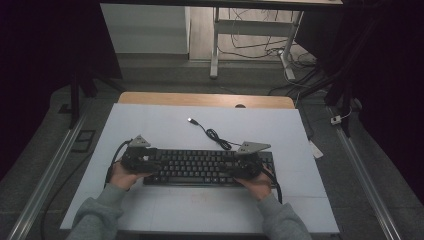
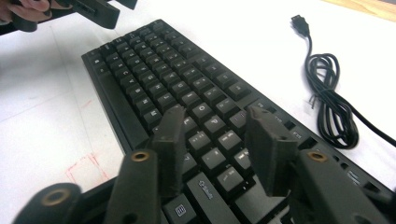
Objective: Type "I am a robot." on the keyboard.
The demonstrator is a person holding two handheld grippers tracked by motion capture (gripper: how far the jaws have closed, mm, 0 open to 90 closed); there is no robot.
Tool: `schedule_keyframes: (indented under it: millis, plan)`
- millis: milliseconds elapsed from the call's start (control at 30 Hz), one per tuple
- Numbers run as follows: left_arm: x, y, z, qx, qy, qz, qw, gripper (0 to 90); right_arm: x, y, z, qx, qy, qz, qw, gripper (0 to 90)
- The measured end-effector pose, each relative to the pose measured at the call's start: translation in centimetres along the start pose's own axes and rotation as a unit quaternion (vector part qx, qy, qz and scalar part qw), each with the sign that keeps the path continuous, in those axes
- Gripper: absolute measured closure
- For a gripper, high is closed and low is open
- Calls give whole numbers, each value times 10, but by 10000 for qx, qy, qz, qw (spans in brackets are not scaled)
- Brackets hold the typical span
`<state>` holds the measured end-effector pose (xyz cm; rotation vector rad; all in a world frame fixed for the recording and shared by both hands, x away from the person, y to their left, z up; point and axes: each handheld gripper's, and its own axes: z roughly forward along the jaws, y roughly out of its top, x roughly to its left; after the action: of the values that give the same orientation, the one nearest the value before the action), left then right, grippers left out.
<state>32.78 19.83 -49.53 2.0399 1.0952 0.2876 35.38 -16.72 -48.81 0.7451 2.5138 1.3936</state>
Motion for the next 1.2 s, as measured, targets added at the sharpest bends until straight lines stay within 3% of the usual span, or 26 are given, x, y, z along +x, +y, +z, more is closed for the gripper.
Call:
schedule_keyframes:
  millis: [367, 1200]
  plan:
    - [0, 0, 1, 25, 14, 39, 10000, 328, 4, 7, 12, 107, 287, 19, 9995, 891]
    - [-1, 0, 4, 111, 35, 80, 9999, 324, 28, 15, 55, 549, 535, -184, 9969, 899]
